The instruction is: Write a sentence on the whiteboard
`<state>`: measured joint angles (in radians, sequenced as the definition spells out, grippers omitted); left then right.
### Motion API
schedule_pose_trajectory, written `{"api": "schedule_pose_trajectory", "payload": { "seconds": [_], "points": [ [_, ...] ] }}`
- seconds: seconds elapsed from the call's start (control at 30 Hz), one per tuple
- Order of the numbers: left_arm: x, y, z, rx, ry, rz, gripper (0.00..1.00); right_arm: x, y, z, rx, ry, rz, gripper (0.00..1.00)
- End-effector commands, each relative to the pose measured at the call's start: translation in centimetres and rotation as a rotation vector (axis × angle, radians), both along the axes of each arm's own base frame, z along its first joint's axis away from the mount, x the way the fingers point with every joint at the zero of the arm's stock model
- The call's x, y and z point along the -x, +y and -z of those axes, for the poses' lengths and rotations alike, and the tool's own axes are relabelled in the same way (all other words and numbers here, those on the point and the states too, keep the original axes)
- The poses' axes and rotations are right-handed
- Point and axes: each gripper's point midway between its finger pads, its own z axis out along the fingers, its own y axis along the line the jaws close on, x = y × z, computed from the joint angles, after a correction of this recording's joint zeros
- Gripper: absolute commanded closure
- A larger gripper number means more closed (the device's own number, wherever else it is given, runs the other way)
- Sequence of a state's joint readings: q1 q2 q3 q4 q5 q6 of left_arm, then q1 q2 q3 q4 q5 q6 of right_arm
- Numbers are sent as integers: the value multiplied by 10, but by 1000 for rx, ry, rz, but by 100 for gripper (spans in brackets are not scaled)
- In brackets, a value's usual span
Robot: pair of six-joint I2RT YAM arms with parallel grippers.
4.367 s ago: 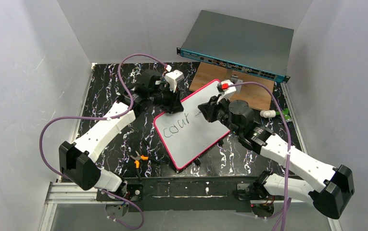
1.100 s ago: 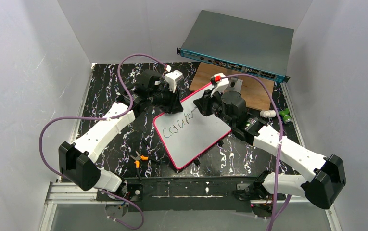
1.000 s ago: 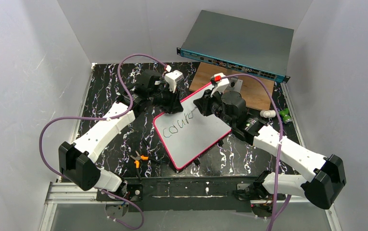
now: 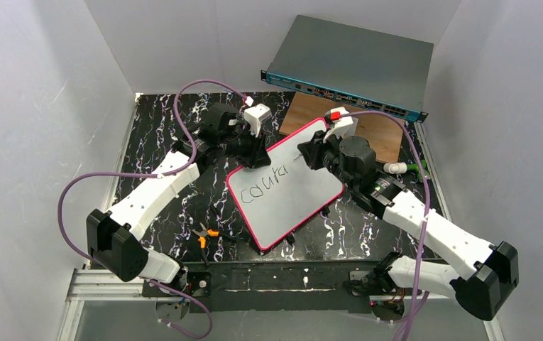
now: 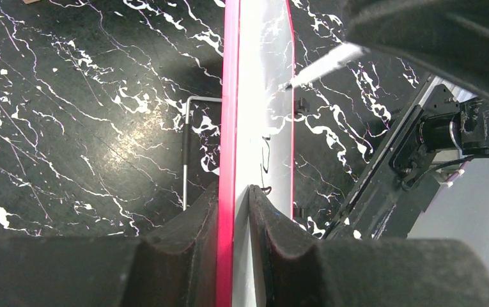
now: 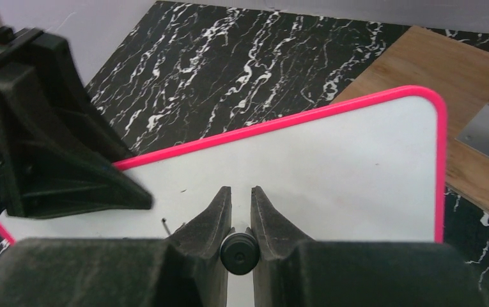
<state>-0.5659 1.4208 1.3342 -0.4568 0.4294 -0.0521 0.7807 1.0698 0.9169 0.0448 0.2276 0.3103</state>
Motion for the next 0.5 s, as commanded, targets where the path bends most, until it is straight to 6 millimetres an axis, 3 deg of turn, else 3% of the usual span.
{"api": "schedule_pose_trajectory", "payload": {
  "seconds": [0.0,0.47],
  "points": [
    [-5,1,-27,30,-103,9,100,-20,-7,-29,-46,-55,49,99],
    [-6,0,-26,30,-102,10,100,-30,6,-27,-53,-37,11,99]
  ]
}}
